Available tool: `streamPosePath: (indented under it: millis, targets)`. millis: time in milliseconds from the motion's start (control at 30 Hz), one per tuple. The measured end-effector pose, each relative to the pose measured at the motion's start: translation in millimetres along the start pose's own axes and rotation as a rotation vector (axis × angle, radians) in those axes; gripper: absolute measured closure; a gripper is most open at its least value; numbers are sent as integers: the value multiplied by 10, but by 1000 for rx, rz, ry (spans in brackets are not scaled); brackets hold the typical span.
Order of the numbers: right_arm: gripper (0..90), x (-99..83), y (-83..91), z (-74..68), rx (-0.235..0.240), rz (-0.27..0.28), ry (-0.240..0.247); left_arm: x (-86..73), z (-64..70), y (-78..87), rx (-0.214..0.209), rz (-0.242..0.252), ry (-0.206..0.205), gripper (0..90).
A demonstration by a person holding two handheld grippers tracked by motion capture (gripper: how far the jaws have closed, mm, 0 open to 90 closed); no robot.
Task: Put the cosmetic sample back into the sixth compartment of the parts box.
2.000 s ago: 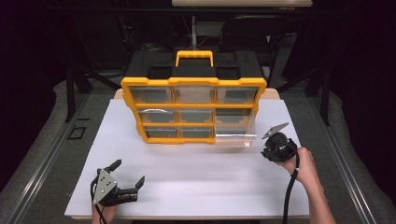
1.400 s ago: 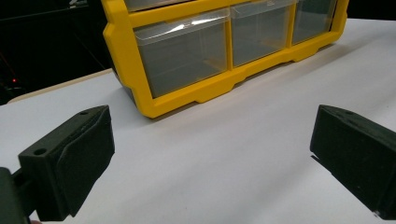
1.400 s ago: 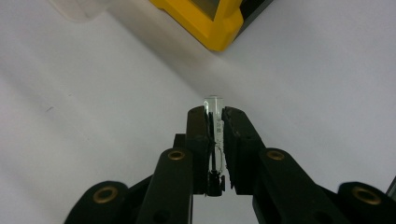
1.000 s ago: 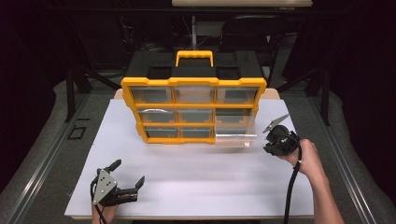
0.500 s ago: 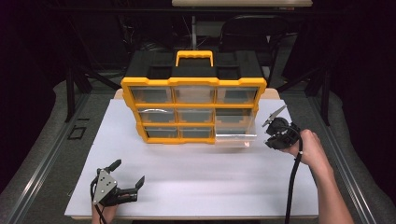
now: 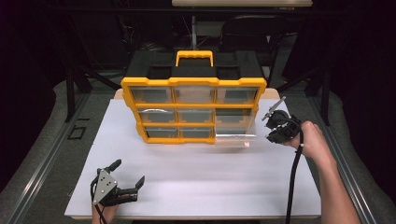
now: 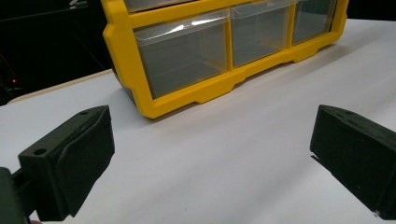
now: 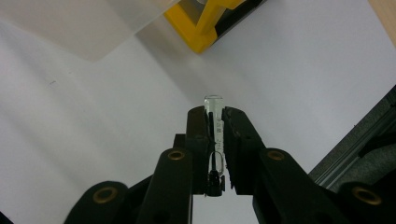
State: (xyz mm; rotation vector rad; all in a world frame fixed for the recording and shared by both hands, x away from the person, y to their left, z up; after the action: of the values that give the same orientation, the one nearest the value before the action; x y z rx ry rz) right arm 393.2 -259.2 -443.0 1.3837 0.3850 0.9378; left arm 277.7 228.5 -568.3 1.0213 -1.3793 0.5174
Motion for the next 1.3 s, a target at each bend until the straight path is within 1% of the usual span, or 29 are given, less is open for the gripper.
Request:
streamPosePath:
  millis: [33,67,100,133,167,200,233,433,467,500,567,600,733,833,900,967,1000,1067,1167,1200,1300]
  targets:
    - [807,7,15,-7,1,-5,-7,0,1,1,1,0,0,0]
    - [807,13,22,-6,-3,1,-11,0,2,0,0,0,0,0]
    - [808,17,36,-5,-1,-5,-10,0,4,-1,0,-1,1,0]
    - [808,26,48,-1,-5,3,-8,-1,4,-1,0,-1,1,0]
    - [808,29,62,2,-6,-4,-5,-1,5,-1,0,-1,1,0]
    - [808,35,72,4,-7,4,-8,-1,5,-2,0,-1,1,0]
    - [808,39,89,9,-10,0,-7,-1,6,-1,0,-1,2,0]
    - [808,76,165,35,-19,12,8,-3,8,-4,-1,-2,0,0]
    - [808,82,182,38,-20,5,11,-4,7,-4,0,-3,0,0]
    - [808,91,192,39,-23,14,9,-4,5,-4,0,-3,0,0]
    - [808,106,220,41,-26,12,6,-3,2,-7,0,-2,2,0]
    - [808,112,240,44,-27,5,9,-3,4,-10,0,-4,-1,0]
    - [807,147,306,58,-37,17,17,-2,12,-11,-3,-5,-5,0]
    - [807,173,350,53,-39,20,16,-2,9,-5,0,-2,-1,0]
    - [808,195,379,54,-43,28,24,-3,7,-4,1,-2,0,0]
    - [807,214,414,52,-47,23,27,-2,8,0,-1,-1,0,0]
    - [807,225,427,48,-48,32,23,1,8,0,0,1,-3,0]
    - [807,249,457,51,-51,41,37,1,7,-4,2,-1,-4,0]
    - [807,276,502,47,-52,39,32,1,9,-8,0,-2,-2,0]
    - [807,289,518,55,-54,41,42,1,8,-9,0,-3,-5,0]
    - [808,325,564,44,-58,46,46,3,10,-9,-2,-2,-6,0]
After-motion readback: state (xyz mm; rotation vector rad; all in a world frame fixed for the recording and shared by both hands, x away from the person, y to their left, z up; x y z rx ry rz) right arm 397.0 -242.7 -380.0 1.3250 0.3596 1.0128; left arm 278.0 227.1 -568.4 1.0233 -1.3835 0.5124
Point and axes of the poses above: each handheld gripper's, and its own axes: y roughly backward along the jaws, x roughly out of its top, z roughly to its right, the point moved 4 cm from there along -y, roughly forward along the jaws, and after that the axes turned 2 degrees about -z, right-handed, at the moved point
